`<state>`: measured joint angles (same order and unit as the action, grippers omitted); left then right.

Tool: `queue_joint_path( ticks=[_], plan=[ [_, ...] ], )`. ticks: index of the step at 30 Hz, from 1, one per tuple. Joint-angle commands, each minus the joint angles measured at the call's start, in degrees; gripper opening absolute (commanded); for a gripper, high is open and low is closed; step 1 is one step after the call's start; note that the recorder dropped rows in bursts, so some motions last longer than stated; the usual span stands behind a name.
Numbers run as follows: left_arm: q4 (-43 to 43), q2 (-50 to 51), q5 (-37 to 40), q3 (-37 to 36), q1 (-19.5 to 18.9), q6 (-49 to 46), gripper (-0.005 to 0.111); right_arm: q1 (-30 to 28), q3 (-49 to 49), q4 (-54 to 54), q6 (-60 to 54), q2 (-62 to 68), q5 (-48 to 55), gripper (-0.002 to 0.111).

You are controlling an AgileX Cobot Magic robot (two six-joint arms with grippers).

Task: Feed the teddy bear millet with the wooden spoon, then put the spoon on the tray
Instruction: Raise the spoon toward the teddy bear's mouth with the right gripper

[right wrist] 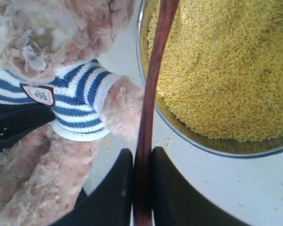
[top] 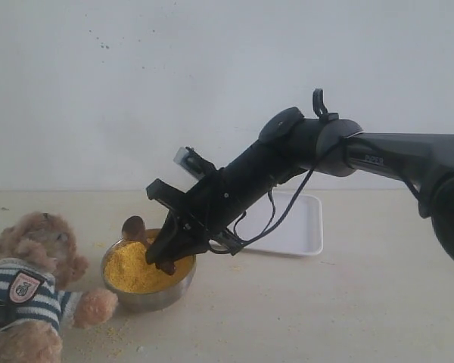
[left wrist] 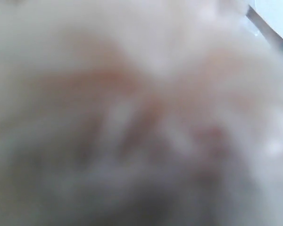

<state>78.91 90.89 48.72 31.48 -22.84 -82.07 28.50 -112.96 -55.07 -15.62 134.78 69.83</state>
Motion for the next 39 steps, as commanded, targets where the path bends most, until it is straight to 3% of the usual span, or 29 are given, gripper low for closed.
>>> queue_joint_path(
  ticks=[1,6,17,29,39],
  plan=[
    [1.2,-0.4,2.8,-0.1,0.1,4.5,0.004,-0.6,-0.2,-1.4,-0.8,-1.5,0.1,0.0],
    [0.3,1.0,3.8,-0.1,0.1,12.2,0.004,-1.7,-0.2,-1.7,-1.1,-3.9,0.1,0.0],
    [1.6,3.6,9.8,-0.1,0.1,10.4,0.004,-3.2,-0.2,-7.9,-1.2,-8.9,0.1,0.0],
    [2.8,3.6,13.9,-0.1,0.1,9.0,0.004,4.5,-0.2,-5.2,-5.9,-10.1,0.1,0.0],
    [5.3,3.6,15.8,-0.1,0.1,6.5,0.004,10.7,-0.2,17.9,-4.4,-10.1,0.1,0.0]
  ],
)
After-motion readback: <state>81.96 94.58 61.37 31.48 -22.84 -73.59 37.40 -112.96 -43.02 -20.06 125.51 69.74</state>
